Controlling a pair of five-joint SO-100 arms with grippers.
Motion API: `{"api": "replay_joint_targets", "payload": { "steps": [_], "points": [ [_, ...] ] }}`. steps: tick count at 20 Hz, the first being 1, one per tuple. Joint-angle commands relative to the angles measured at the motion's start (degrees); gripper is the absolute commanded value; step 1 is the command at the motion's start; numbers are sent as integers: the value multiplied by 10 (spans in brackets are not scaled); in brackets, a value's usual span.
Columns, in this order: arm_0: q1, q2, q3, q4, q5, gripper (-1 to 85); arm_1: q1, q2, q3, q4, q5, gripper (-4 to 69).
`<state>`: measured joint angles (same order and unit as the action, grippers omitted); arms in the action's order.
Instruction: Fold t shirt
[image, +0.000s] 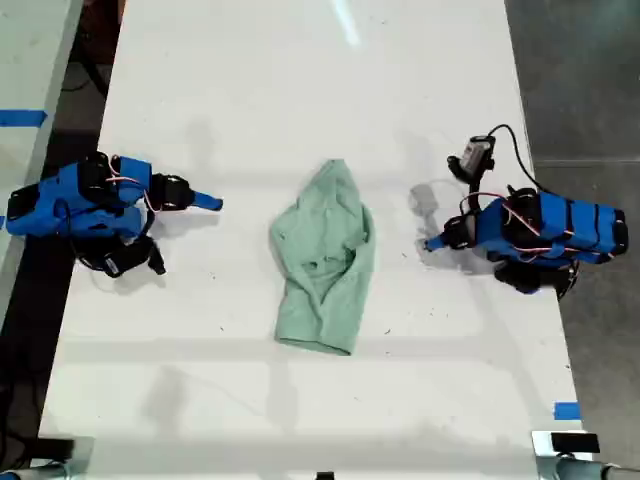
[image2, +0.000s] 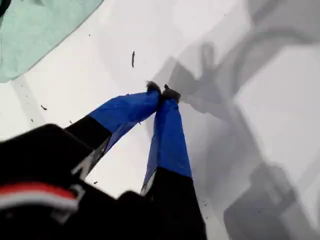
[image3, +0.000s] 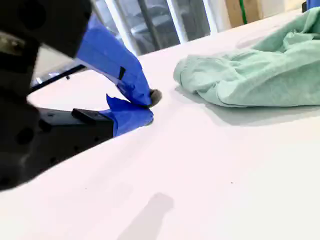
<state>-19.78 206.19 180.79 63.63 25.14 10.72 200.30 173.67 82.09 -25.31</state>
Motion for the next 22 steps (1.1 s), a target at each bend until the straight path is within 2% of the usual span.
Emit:
{"api": "replay_joint_targets", "payload": {
  "steps": [1,7,9,10,11,13,15,19,22],
  "points": [
    [8,4,-4,-12,-2,-2,16,3,19,-11,21,9],
    [14,4,0,-16,-17,-2,22,3,19,-11,38,8],
    [11,2,-20,-4,-41,-2,13,3,-2,-4,74,7],
    [23,-8,-48,5,-65,-2,18,2,-26,18,137,7],
    [38,-37,-88,11,-85,-2,24,1,-65,43,151,7],
    [63,-178,-212,22,-116,-2,28,-52,-178,83,160,6],
    [92,-353,-363,53,-157,-2,15,-208,-321,113,176,6],
    [199,-703,-744,163,-231,11,-85,-513,-578,139,247,5],
    [275,-953,-1007,215,-239,69,-161,-737,-749,132,277,5]
  ]
}}
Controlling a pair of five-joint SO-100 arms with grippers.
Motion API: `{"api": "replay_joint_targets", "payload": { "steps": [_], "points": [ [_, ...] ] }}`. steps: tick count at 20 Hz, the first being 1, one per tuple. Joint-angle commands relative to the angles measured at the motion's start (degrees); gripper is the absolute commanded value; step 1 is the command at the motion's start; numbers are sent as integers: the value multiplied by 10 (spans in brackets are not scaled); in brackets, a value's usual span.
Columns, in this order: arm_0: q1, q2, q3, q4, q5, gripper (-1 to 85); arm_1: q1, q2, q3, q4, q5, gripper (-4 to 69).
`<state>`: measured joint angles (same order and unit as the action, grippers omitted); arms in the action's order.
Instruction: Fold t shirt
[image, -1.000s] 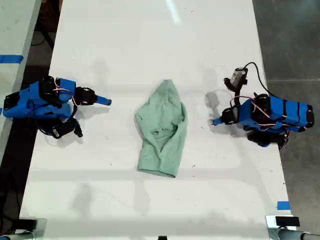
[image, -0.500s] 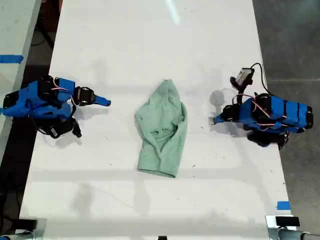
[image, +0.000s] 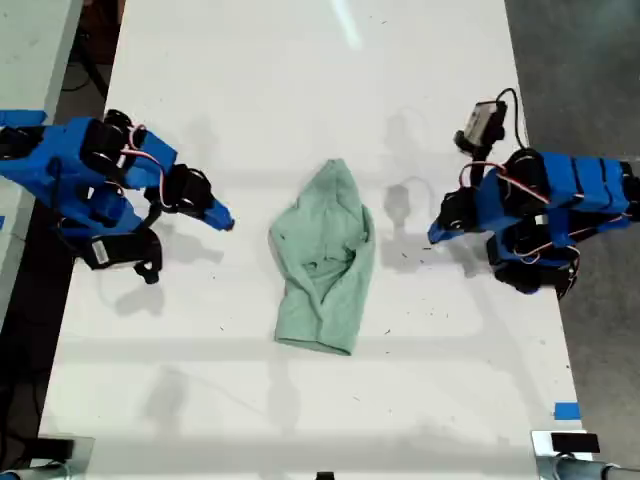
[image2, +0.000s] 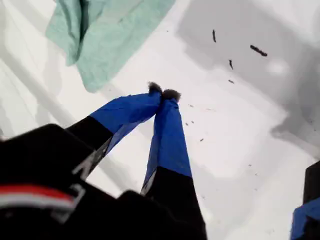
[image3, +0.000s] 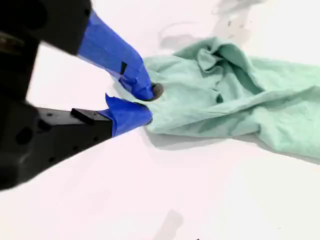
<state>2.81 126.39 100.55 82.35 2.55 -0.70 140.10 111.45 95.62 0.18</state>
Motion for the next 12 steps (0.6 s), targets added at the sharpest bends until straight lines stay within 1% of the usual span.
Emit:
{"api": "replay_joint_targets", "payload": {
  "steps": [1,2,3,4,5,6,7,8,12],
  "points": [
    [68,-233,-281,45,-13,93,-69,-205,-185,-5,25,1],
    [84,-294,-335,47,-8,111,-90,-272,-244,-9,22,-9],
    [99,-345,-374,47,2,127,-112,-340,-306,-7,21,12],
    [114,-388,-403,45,7,142,-132,-405,-366,-4,20,108],
    [124,-416,-410,40,4,154,-149,-461,-421,3,21,184],
    [133,-435,-410,38,-3,170,-164,-507,-462,1,21,221],
    [139,-450,-410,33,-8,176,-176,-538,-479,-22,10,316],
    [143,-467,-410,29,-8,181,-185,-561,-486,-49,-2,353],
    [142,-542,-415,-16,11,187,-205,-635,-504,-105,-14,323]
  ]
}}
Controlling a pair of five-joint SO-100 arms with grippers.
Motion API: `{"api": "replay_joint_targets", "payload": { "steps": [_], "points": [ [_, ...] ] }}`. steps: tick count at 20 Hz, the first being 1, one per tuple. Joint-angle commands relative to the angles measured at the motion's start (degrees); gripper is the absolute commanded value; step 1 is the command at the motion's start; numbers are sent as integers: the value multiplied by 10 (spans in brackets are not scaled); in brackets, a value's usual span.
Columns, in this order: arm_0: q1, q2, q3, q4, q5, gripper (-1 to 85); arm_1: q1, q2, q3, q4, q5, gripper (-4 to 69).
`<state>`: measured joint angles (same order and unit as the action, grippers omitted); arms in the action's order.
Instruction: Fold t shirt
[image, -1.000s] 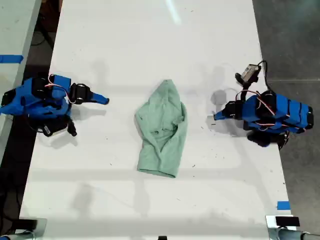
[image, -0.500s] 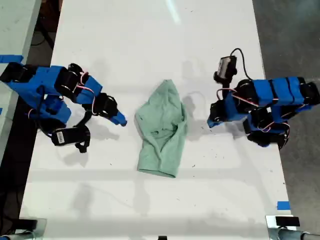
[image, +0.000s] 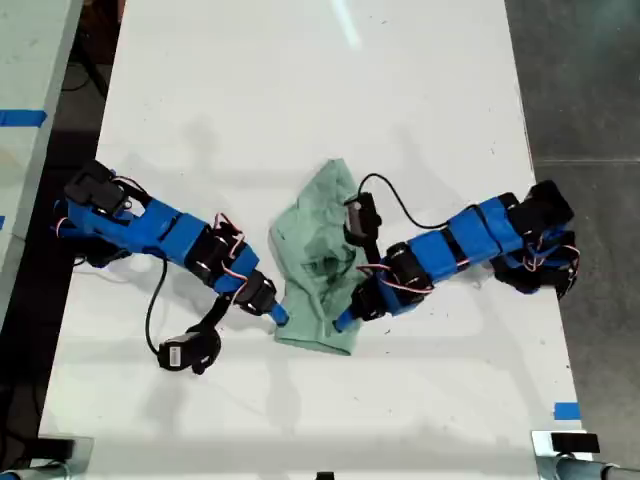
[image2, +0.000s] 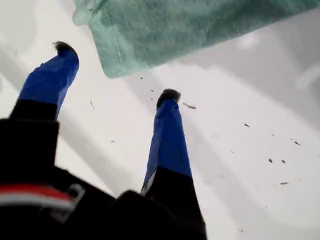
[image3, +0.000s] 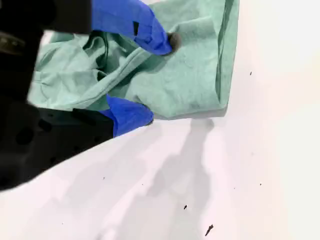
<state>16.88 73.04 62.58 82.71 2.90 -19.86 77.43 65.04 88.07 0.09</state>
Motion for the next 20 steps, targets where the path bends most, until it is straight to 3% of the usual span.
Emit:
{"api": "replay_joint_targets", "payload": {
  "steps": [1,11,14,15,16,20],
  "points": [
    [0,-26,-38,-30,10,189,-18,-28,-54,-37,-16,314],
    [-4,-187,-66,-155,20,193,-29,-127,-58,-141,-33,283],
    [-7,-211,-69,-166,20,177,-31,-164,-60,-154,-30,196],
    [-7,-209,-70,-167,20,131,-32,-169,-61,-154,-25,46],
    [-7,-205,-71,-167,18,28,-33,-169,-60,-155,-25,6],
    [-5,-178,-72,-157,19,-2,-33,-160,-70,-144,-32,6]
  ]
}}
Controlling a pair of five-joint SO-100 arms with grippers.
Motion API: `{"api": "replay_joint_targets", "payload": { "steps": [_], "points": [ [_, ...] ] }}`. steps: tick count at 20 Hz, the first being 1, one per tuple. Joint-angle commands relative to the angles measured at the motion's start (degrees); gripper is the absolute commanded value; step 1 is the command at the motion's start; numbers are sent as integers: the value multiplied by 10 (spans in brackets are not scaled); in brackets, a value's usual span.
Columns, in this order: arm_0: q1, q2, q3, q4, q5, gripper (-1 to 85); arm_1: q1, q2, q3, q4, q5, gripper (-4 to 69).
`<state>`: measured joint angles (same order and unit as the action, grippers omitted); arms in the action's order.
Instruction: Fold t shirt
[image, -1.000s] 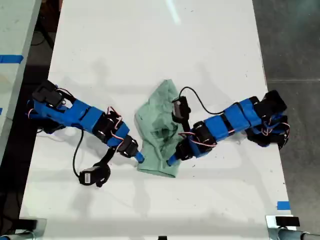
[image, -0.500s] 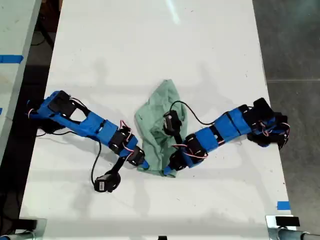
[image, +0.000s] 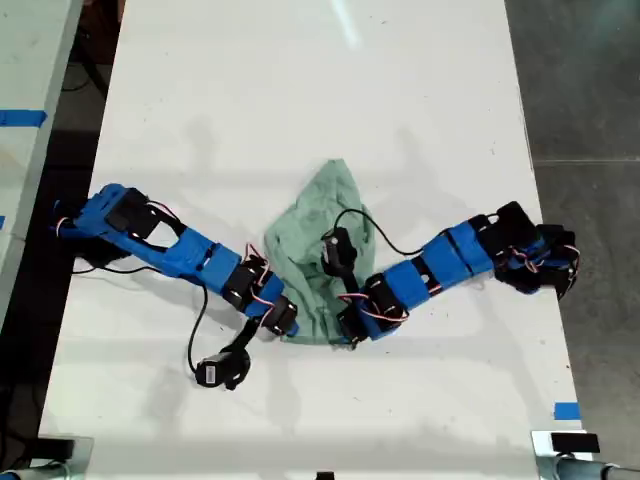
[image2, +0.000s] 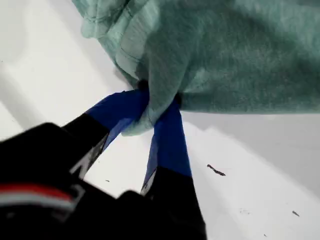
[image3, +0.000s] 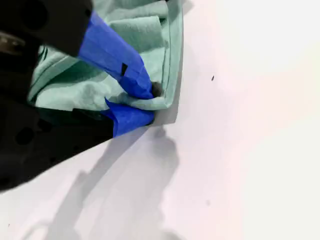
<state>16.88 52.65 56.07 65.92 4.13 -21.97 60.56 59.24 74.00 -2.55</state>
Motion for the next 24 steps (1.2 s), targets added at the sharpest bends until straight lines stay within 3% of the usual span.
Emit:
{"api": "replay_joint_targets", "payload": {
  "steps": [1,5,9,17,24],
  "points": [
    [-3,34,-7,13,7,-2,-14,11,-18,-2,-7,6],
    [15,134,-9,23,18,-2,-19,44,-64,-8,-30,6],
    [-8,246,-8,72,41,-2,7,146,-72,-15,-69,7],
    [-178,336,-6,182,129,-2,159,369,83,21,-149,7],
    [-326,297,-7,174,216,-2,301,421,148,71,-225,7]
  ]
}}
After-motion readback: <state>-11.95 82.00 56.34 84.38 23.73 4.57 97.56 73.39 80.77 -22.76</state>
